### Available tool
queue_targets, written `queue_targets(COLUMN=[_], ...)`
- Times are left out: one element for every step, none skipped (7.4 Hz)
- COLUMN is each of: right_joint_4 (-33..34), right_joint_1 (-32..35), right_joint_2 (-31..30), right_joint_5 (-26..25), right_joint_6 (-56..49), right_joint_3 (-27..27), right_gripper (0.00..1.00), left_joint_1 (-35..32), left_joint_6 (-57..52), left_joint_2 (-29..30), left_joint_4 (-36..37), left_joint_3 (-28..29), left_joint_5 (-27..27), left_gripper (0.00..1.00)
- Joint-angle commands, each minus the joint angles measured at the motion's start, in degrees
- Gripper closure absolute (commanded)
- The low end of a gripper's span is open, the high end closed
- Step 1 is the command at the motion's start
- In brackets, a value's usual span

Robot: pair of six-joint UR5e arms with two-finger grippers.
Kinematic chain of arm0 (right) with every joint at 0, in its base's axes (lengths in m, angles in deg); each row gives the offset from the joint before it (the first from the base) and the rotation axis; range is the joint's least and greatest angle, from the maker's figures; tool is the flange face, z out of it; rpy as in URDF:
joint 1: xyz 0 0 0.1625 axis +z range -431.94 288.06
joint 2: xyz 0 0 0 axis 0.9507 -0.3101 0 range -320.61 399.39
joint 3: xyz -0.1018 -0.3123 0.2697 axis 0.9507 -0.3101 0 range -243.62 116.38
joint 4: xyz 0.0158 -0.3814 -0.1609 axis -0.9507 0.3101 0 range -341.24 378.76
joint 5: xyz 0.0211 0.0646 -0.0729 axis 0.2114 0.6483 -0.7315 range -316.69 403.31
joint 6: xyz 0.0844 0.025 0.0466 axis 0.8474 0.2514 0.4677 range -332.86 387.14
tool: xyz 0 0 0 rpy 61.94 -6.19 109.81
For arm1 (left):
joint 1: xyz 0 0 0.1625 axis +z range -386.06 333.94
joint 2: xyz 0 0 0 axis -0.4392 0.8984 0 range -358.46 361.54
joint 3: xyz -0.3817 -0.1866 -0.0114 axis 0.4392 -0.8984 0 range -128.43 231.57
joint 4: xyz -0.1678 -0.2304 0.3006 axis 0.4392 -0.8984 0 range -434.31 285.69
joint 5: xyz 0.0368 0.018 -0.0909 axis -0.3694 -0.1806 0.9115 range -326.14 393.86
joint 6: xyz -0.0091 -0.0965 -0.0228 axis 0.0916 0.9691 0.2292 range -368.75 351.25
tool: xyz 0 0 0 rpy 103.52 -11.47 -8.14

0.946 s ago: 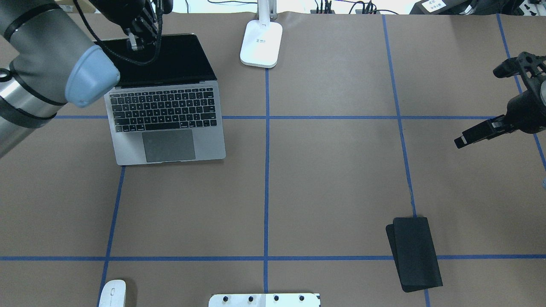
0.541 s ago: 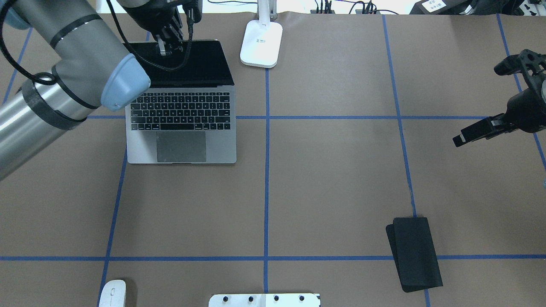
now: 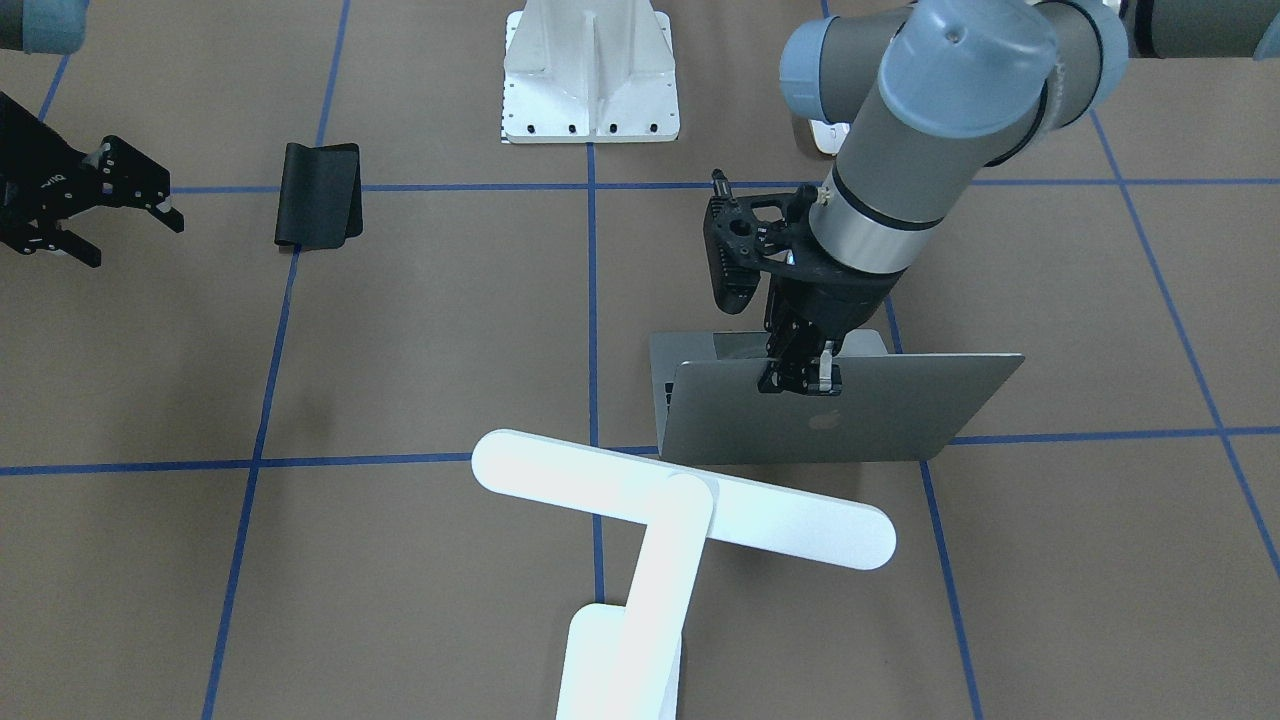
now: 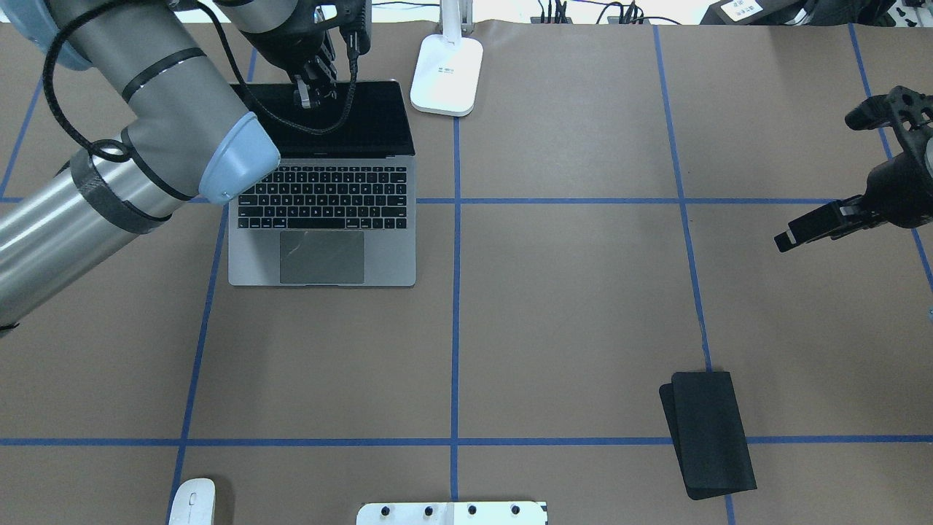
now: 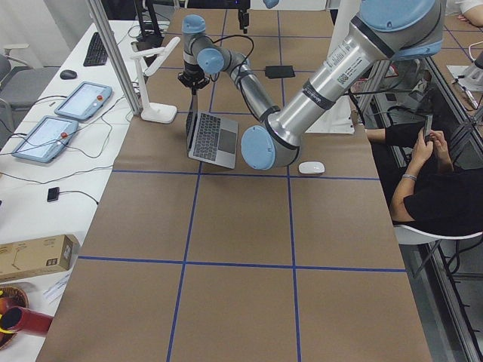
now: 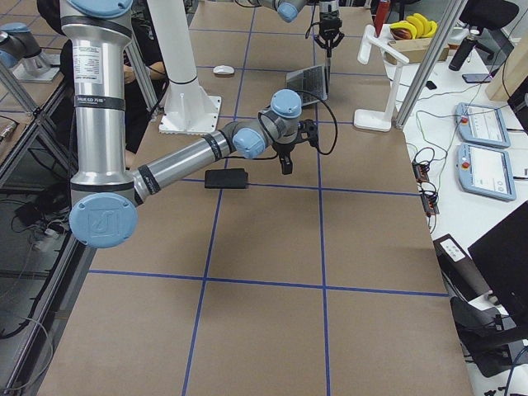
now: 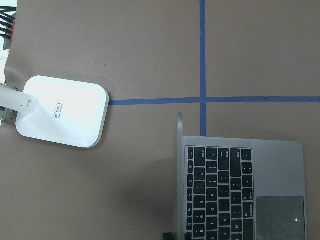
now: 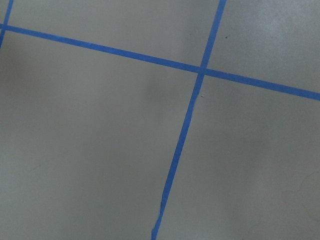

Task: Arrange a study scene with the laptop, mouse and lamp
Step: 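Slide the grey laptop with the left gripper farther from the robot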

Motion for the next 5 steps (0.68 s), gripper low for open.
queue_targets(right_joint_4=[0.0, 0.0, 0.0, 0.1, 0.0], right_joint_1=[0.0, -0.1, -0.1, -0.1, -0.1], right_joint_2=[0.1, 0.2, 0.2, 0.2, 0.2], right_joint_5=[0.1, 0.0, 0.0, 0.0, 0.0], right_joint_6=[0.0, 0.0, 0.0, 0.0, 0.0], right_joint_3=[-0.2, -0.4, -0.4, -0.4, -0.4], right_gripper=[0.0, 0.0, 0.0, 0.0, 0.0], left_joint_1=[1.2, 1.2, 1.2, 1.2, 1.2], left_joint_6=[0.3, 0.3, 0.3, 0.3, 0.3], left_joint_2=[0.2, 0.1, 0.2, 0.1, 0.0], left_joint_4=[-5.3, -6.3, -6.4, -6.4, -6.4], left_joint_3=[4.1, 5.1, 5.1, 5.1, 5.1], left_joint_5=[-0.1, -0.1, -0.1, 0.0, 0.0], left_gripper=[1.0, 1.0, 1.0, 0.96, 0.91])
